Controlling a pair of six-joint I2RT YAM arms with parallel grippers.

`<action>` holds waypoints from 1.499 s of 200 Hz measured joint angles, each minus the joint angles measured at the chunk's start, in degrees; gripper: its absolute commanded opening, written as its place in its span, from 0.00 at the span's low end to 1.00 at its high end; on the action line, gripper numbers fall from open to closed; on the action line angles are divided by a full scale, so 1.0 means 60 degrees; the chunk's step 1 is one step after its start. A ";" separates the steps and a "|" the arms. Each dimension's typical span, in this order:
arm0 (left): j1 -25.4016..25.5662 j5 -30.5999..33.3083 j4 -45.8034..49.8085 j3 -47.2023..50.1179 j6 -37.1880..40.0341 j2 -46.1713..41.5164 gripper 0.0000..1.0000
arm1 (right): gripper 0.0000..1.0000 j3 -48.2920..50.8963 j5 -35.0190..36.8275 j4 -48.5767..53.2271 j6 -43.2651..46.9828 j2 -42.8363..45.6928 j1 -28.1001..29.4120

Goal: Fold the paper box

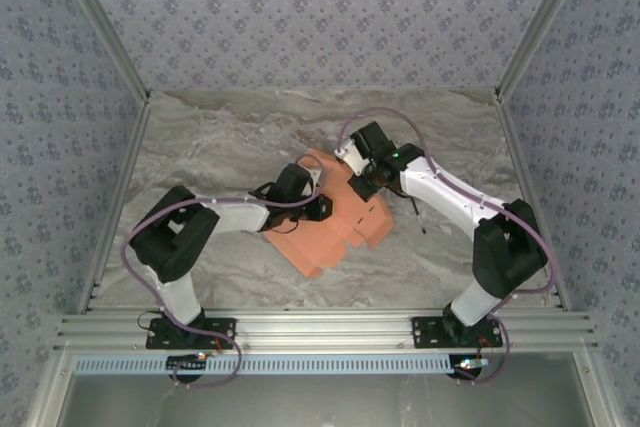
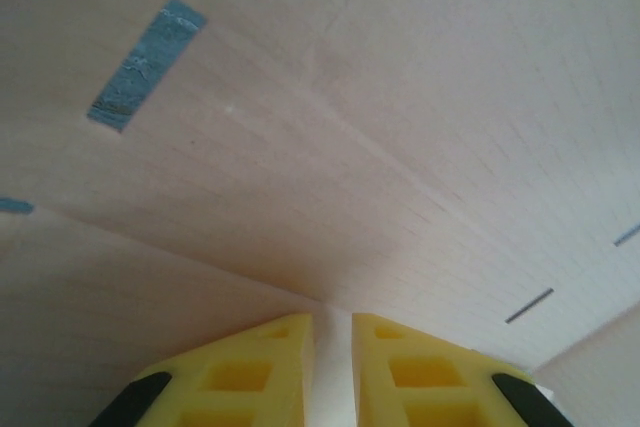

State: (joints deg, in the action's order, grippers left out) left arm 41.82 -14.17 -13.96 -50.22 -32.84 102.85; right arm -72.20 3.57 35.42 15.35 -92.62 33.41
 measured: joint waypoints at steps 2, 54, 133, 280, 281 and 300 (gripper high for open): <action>0.0000 0.0018 -0.0044 0.0000 -0.0007 0.0036 0.17 | 0.00 -0.0015 -0.0007 0.0000 -0.0015 -0.0015 0.0004; 0.0160 0.0474 -0.1989 0.0357 -0.0871 0.0827 0.18 | 0.00 -0.0324 -0.0171 -0.0113 -0.0852 -0.0324 0.0342; 0.0240 0.0798 -0.3807 0.1177 -0.1647 0.0743 0.33 | 0.00 -0.0732 0.0776 -0.0029 -0.1599 -0.0430 0.1209; -0.0259 0.1315 -0.2018 0.2667 -0.1410 -0.1982 0.33 | 0.00 -0.1592 0.3246 0.0576 -0.0273 -0.1045 0.1479; -0.0266 0.1319 -0.2018 0.2674 -0.1421 -0.1982 0.33 | 0.00 -0.1592 0.3275 0.0576 -0.0255 -0.1060 0.1486; -0.0291 0.1341 -0.1978 0.2874 -0.1537 -0.1942 0.29 | 0.00 -0.1621 0.3603 0.0586 -0.0109 -0.1191 0.1654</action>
State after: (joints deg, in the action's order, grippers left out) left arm 40.07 -6.13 -25.82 -32.97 -42.06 91.20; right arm -81.93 25.19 38.94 14.70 -99.77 43.33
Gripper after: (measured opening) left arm 0.309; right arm 0.051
